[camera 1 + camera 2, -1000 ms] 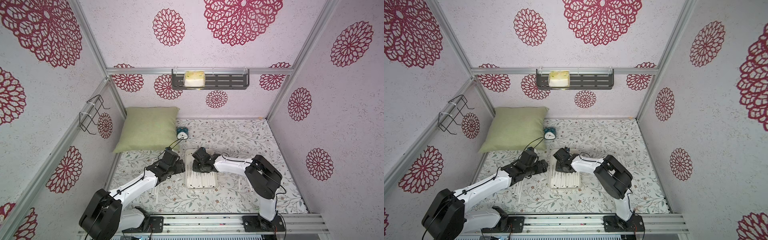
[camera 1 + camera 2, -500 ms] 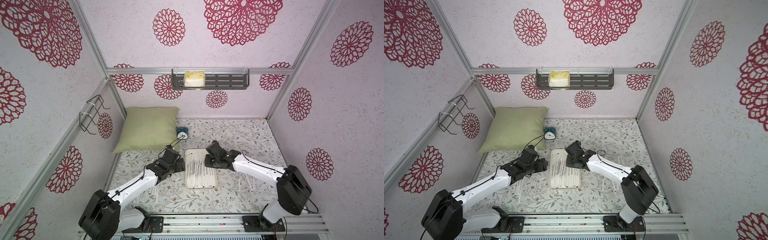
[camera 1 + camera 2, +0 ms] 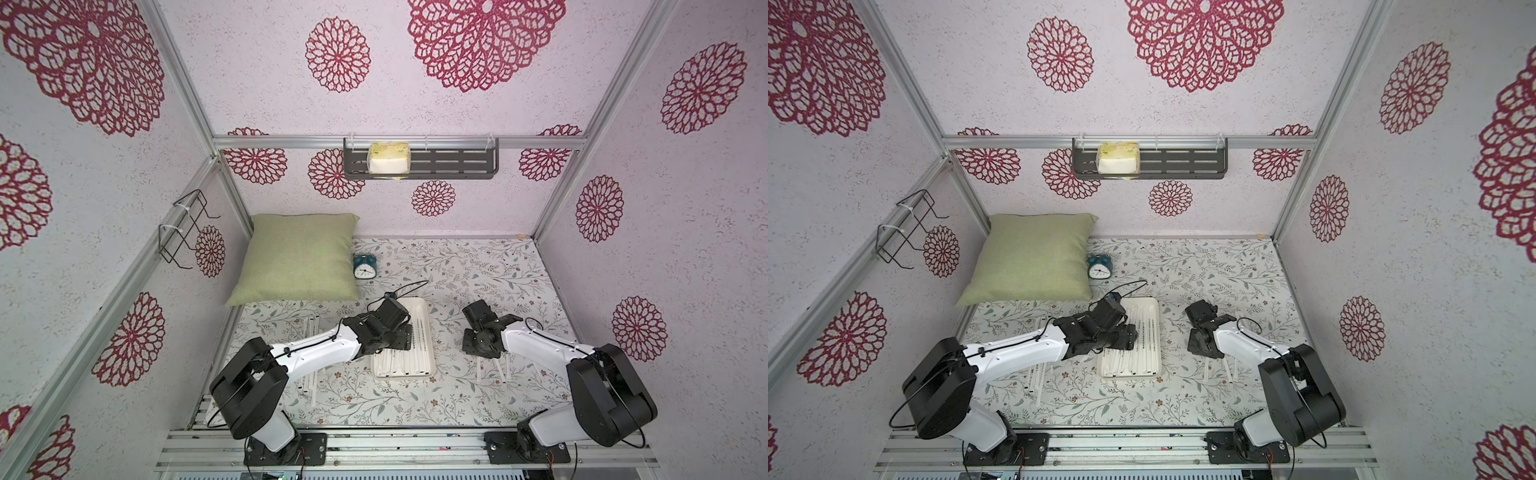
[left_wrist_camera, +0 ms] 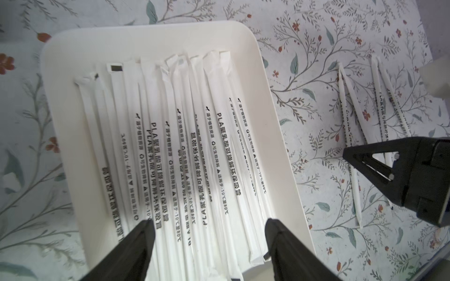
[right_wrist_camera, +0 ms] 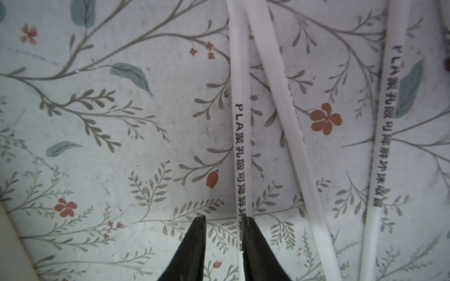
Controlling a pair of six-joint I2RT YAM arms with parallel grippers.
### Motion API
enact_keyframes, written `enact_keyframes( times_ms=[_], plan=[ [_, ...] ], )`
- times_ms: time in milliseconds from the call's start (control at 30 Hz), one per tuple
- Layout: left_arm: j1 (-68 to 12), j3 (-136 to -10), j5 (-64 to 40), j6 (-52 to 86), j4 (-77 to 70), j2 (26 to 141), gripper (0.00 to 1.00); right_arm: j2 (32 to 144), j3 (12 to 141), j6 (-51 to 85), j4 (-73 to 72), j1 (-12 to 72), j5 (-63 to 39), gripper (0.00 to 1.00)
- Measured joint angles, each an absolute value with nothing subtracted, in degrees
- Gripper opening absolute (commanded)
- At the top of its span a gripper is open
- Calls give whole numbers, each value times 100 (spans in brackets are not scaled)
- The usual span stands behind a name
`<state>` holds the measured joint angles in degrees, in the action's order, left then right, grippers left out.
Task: Put the straws into the storage box
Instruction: Pick up the straw from the center of the board.
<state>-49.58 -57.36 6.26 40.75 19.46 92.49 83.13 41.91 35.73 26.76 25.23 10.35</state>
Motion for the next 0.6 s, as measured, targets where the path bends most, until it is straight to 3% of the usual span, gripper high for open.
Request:
enact_keyframes(
  times_ms=[133, 400, 600],
  plan=[
    [-5061, -5811, 541, 4075, 1918, 9345, 79, 8372, 4152, 3496, 2521, 2453, 1035, 31],
    [-5070, -5828, 545, 4060, 1914, 9345, 79, 8458, 4099, 3293, 2244, 2408, 1031, 13],
    [-4963, -5649, 534, 4123, 1791, 9242, 78, 8449, 4128, 3247, 2239, 2569, 1033, 6]
  ],
)
